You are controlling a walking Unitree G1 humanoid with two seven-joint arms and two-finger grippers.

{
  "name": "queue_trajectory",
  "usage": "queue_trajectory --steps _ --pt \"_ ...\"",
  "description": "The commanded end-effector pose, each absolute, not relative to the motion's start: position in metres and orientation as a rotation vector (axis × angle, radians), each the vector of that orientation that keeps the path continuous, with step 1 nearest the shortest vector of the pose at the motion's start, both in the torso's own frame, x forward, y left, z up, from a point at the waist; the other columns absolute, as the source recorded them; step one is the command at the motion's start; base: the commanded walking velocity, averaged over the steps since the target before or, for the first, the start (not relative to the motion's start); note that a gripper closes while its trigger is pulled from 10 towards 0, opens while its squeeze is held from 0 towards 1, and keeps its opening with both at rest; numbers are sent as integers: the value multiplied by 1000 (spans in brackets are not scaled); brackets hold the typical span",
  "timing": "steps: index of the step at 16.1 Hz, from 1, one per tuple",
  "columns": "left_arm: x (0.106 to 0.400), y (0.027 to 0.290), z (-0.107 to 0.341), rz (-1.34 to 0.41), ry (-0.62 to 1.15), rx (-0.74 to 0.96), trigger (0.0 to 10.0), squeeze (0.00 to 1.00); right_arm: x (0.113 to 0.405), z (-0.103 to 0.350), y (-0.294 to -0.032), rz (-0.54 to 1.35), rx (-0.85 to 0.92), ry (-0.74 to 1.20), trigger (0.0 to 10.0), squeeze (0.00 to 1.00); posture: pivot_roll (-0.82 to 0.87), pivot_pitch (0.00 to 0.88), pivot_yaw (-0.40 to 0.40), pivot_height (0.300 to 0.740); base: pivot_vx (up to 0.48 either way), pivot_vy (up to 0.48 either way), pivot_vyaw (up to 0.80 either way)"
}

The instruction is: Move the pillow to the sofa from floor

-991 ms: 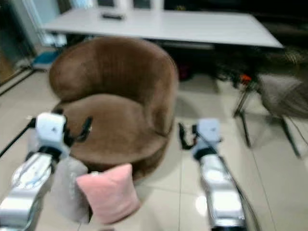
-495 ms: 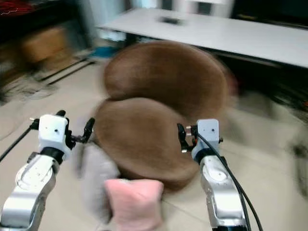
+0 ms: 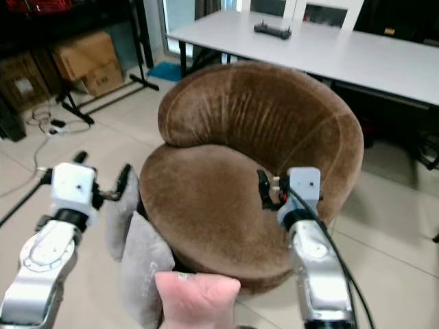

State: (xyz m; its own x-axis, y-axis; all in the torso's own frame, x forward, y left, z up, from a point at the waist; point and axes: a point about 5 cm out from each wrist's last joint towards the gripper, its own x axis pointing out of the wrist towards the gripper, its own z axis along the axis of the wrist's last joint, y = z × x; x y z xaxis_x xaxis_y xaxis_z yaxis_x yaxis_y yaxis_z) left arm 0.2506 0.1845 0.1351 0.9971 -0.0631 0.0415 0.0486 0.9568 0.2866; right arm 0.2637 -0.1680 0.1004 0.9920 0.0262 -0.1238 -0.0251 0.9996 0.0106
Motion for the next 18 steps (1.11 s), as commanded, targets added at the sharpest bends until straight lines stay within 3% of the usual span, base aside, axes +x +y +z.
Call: queue_trajectory --steps 1,18 --pt "250 189 133 -35 -46 304 10000 0 261 95 -172 -13 29 136 10000 0 -12 0 3 740 0 0 0" --pt "247 193 127 -12 -65 301 10000 0 259 92 -156 84 46 136 10000 0 0 0 -8 575 0 0 0"
